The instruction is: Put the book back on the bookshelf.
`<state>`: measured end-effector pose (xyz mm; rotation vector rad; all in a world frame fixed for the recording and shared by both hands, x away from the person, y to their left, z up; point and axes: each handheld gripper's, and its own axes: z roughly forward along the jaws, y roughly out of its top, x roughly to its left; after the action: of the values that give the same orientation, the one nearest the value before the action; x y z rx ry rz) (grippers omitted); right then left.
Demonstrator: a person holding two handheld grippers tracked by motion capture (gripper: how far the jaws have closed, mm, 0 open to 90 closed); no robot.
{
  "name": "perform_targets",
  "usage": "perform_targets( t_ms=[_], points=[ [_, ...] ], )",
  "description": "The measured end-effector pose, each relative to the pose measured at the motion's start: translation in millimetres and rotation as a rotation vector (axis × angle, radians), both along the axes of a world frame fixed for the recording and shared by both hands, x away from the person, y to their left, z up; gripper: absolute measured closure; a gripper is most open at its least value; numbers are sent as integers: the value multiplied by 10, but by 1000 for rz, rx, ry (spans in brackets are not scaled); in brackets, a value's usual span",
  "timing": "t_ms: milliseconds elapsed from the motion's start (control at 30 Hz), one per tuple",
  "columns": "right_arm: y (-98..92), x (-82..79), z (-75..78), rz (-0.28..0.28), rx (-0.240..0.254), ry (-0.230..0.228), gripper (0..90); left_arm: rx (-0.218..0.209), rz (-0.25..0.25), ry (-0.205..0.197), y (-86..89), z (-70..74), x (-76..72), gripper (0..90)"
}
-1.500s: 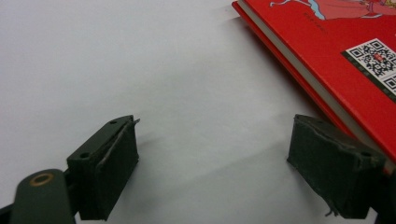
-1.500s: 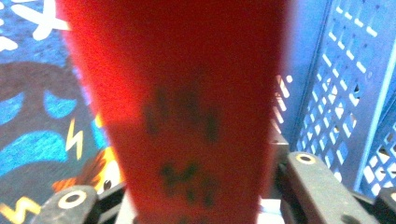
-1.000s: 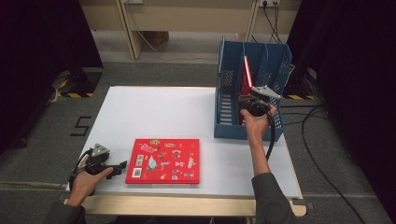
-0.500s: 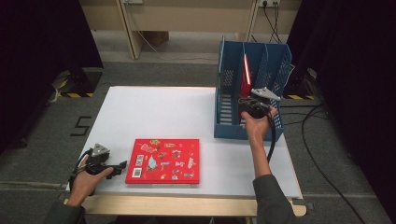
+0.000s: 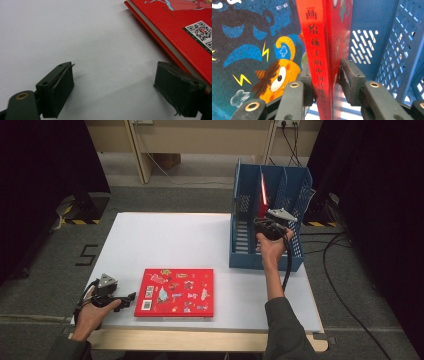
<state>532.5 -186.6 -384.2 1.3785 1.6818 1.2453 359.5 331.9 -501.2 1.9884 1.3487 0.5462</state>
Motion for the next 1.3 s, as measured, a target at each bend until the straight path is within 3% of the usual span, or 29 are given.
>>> perform_targets(
  t_ms=[300, 400, 500, 867, 1000, 1200, 1300],
  points=[
    [35, 56, 8, -6, -44, -3, 668, 0, 0, 0, -1, 0, 0, 144],
    [15, 47, 5, -2, -22, 3, 658, 0, 0, 0, 0, 0, 0, 145],
    [16, 1, 6, 0, 4, 4, 582, 0, -1, 1, 0, 1, 1, 144],
    [-87, -417, 44, 19, -1, -28, 460, -5, 5, 5, 5, 11, 1, 154],
    [-129, -570, 45, 29, 20, -41, 433, -2, 9, 2, 17, 24, 0, 157],
    [-53, -831, 19, 69, 6, -55, 386, -8, 11, 0, 20, 29, -6, 158],
    [6, -951, -36, 97, 25, -53, 360, -11, 14, -4, 21, 31, -10, 158]
  ],
)
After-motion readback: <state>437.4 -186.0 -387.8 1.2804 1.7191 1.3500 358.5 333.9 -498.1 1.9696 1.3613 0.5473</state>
